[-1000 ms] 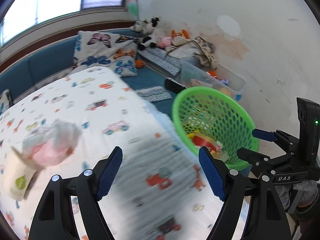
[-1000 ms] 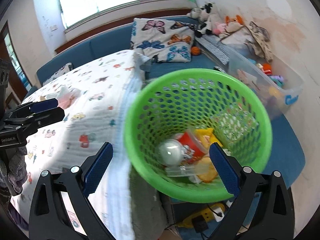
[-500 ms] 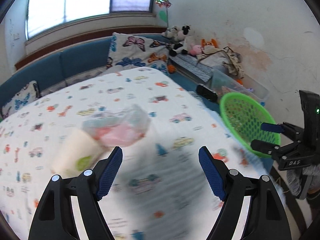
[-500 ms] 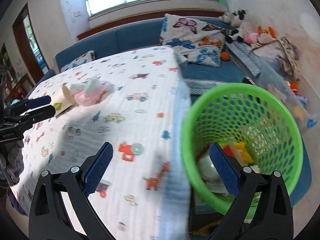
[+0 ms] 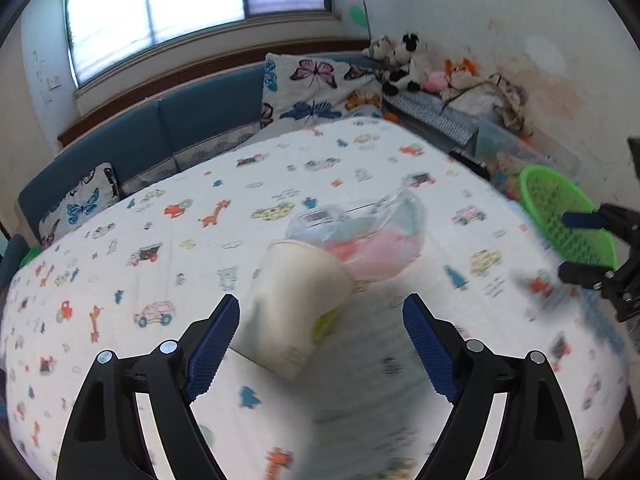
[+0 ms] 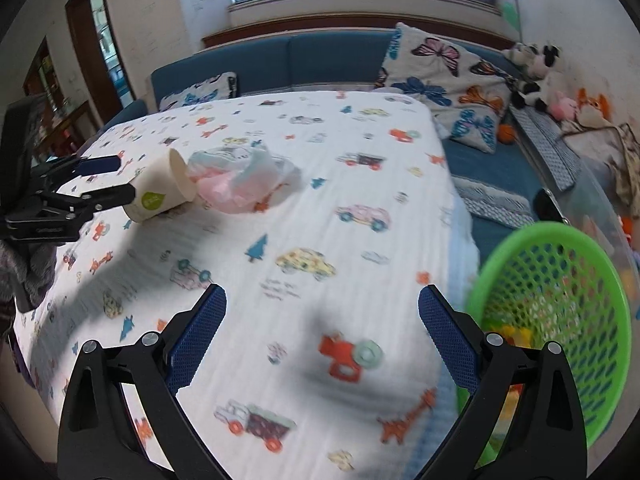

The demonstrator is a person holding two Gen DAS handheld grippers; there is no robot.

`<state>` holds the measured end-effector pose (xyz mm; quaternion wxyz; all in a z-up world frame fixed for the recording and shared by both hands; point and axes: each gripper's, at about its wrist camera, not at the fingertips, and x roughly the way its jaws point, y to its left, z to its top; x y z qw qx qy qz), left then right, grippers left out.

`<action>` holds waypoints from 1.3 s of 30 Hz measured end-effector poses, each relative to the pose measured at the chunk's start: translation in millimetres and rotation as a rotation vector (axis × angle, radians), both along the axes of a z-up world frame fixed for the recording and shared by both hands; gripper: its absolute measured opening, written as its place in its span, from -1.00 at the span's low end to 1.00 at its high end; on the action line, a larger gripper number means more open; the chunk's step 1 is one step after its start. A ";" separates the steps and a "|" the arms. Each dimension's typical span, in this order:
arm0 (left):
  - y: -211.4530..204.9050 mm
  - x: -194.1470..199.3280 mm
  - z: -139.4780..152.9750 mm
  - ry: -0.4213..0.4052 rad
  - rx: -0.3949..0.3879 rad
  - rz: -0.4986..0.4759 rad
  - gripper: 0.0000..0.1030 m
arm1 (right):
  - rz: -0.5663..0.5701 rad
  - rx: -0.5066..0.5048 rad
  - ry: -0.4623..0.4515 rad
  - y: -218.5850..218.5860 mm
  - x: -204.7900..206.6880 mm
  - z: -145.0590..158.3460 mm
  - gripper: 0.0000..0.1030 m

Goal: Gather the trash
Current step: 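Move both grippers back toward the white paper cup and plastic bag, then grasp the white paper cup with the left gripper while the right gripper grasps the clear plastic bag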

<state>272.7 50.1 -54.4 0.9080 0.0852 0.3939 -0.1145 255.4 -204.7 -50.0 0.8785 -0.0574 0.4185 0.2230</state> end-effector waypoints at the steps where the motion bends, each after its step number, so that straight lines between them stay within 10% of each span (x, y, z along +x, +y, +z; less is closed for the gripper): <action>1: 1.6 3.8 -2.2 0.008 0.009 -0.014 0.57 | 0.008 0.002 0.004 2.8 3.0 -0.9 0.87; 19: 5.8 44.5 -43.9 0.117 0.069 -0.147 0.61 | 0.131 -0.028 0.039 43.3 38.8 -14.2 0.87; 39: 31.6 32.2 -33.6 0.068 -0.055 -0.064 0.34 | 0.318 -0.072 0.035 98.0 76.4 -19.1 0.91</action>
